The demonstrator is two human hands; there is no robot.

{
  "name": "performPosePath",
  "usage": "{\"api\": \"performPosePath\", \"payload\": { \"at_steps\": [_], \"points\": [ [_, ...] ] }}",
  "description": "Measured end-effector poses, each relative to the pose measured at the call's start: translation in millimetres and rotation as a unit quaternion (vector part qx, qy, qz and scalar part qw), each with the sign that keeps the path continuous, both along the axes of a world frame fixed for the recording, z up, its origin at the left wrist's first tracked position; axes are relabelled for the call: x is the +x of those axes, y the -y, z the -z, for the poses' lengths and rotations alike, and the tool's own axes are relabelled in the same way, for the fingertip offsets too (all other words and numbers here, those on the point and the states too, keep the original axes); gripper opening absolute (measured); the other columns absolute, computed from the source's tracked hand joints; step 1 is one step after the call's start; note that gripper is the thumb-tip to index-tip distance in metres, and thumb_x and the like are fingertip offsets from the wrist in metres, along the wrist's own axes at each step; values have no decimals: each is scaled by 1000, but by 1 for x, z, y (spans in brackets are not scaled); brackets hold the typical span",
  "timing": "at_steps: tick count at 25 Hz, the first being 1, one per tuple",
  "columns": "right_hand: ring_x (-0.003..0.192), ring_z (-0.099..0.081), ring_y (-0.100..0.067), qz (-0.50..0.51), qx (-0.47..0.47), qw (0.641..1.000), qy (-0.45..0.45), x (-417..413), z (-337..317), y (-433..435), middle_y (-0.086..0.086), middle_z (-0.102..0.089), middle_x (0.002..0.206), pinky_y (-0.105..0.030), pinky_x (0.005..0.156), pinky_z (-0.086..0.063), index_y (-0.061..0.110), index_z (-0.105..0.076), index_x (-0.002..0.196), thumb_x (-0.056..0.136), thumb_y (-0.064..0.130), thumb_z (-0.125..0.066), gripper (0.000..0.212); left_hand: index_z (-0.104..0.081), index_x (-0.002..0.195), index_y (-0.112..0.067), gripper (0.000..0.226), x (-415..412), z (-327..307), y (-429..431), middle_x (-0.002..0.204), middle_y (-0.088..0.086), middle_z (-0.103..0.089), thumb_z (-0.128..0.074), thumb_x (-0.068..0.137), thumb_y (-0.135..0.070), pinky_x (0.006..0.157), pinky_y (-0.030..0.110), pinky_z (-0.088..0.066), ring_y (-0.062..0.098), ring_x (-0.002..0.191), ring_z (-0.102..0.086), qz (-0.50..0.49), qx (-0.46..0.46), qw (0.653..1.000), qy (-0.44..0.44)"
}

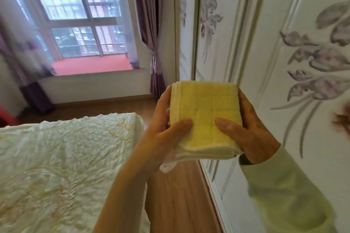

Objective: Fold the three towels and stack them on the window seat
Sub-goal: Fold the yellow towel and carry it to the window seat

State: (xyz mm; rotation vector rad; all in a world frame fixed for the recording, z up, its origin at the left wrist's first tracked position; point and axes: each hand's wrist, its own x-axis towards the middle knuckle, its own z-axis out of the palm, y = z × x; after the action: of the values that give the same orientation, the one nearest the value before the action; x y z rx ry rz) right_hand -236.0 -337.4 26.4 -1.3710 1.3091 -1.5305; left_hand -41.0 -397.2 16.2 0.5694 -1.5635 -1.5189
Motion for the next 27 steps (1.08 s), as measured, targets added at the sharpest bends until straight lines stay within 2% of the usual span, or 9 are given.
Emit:
{"api": "performPosePath", "payload": {
  "at_steps": [4,8,12,14,16,20,23,24,27],
  "points": [
    [103,-61,13,-47,3,999,6,-28,11,112,28,-50,131,-13,73,-55,60,-29,130,62,45,-75,84,-34,147,-46,69,-23,12,93,117,-16,-71,-61,91,-15,84,37,-60,22,112,-71,-47,-2,999,-6],
    [111,-62,2,-78,3,997,-5,-41,21,237,26,-50,133,-21,80,-58,51,-26,144,57,52,-71,98,-34,150,-46,72,-33,25,209,122,-10,-70,-63,91,-16,86,37,-60,23,114,-70,-84,-5,996,-3],
    [119,-57,-7,-92,5,995,-28,-47,18,375,21,-48,138,-31,87,-58,48,-22,148,56,56,-70,104,-34,147,-54,73,-37,20,339,126,-9,-68,-67,89,-23,94,49,-58,25,116,-69,-122,-1,992,10],
    [119,-57,-7,-97,8,995,-25,-52,14,440,22,-48,137,-35,90,-57,51,-25,145,57,55,-72,100,-34,147,-53,73,-41,16,398,129,-6,-67,-67,90,-22,95,51,-58,26,117,-69,-131,0,991,7],
    [113,-58,1,-110,8,994,-16,-58,10,507,29,-49,130,-29,86,-58,56,-28,138,58,51,-75,93,-34,148,-51,73,-46,14,458,131,-3,-66,-66,90,-20,94,49,-58,27,117,-68,-140,6,990,4],
    [109,-60,7,-142,5,990,-14,-66,12,634,28,-52,129,-19,77,-57,49,-24,147,58,51,-74,102,-33,149,-50,73,-52,12,573,128,-4,-68,-64,91,-19,91,46,-59,28,117,-69,-159,8,987,3],
    [117,-59,-5,-178,8,984,-17,-72,15,739,20,-51,136,-29,86,-57,49,-24,147,58,53,-74,102,-32,149,-51,74,-61,13,665,125,-9,-69,-65,90,-20,93,48,-58,28,116,-69,-198,10,980,3],
    [118,-58,-5,-185,9,982,-20,-74,14,771,18,-50,138,-28,85,-57,48,-23,147,59,53,-74,102,-33,148,-52,74,-63,13,692,124,-9,-70,-65,90,-20,94,49,-58,28,116,-69,-209,11,978,3],
    [100,-55,19,-201,6,979,-21,-77,6,863,26,-47,130,-6,70,-51,44,-22,149,68,38,-70,95,-35,146,-56,73,-69,9,774,125,-12,-69,-68,89,-24,96,50,-57,26,117,-69,-240,16,971,-2]
  ]
}}
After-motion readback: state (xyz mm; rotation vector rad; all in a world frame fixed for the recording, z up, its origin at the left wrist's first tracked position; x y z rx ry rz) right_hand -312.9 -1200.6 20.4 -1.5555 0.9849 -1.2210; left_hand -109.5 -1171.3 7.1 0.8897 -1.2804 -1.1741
